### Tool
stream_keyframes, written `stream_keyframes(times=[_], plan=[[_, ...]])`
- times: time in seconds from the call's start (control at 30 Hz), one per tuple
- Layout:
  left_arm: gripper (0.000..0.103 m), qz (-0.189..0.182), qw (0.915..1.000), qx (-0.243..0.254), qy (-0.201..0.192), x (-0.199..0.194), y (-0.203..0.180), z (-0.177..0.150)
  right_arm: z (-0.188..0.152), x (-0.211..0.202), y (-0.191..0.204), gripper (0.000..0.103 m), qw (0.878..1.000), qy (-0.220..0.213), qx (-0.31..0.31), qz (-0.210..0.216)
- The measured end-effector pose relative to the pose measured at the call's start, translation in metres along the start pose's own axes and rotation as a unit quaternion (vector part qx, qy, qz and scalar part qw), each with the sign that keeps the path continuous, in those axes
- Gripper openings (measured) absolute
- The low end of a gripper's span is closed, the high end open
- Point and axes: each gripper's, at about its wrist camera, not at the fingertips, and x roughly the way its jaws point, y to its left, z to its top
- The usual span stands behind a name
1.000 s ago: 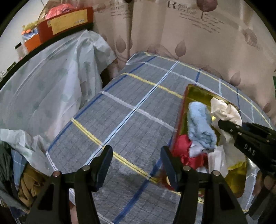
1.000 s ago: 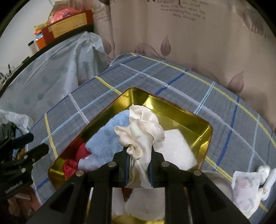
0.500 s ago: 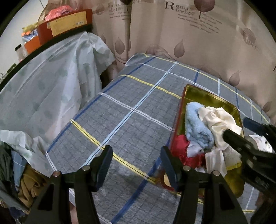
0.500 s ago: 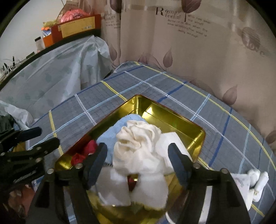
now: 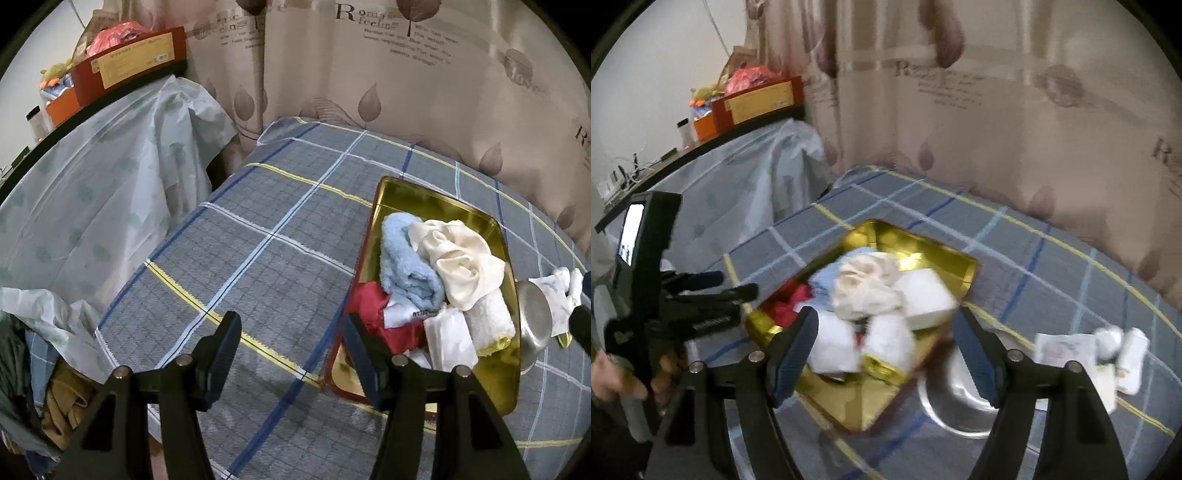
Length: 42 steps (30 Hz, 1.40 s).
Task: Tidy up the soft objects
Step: 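Move the right gripper to the white rolled towel and grasp it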
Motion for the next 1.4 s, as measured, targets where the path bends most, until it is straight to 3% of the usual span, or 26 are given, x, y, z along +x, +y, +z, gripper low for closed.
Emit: stream_keyframes(times=[0.43,0.8,1.03,1.4], plan=[[0.059,0.017,0.9989,0.034,-0.029,-0.015,-0.012,0.000,-0.052,-0.023,-0.109,0.073,0.991,0.043,0.073,-0.105],[0.059,-0.020,0.9973,0.063,-0.031,-0.036,-0.043,0.004,-0.102,-0.058,-0.194,0.073,0.972,0.056,0.134,-0.182],[0.059,-0.046,0.9940,0.097,-0.022,-0.041,-0.084,0.002,-0.110,-0.051,-0.234,0.073,0.965,0.056,0.169,-0.191],[0.059,-0.063,0.9858,0.156,-0.005,-0.038,-0.146,0.006,-0.083,0.016,-0.292,0.073,0.961,0.089,0.198,-0.168]])
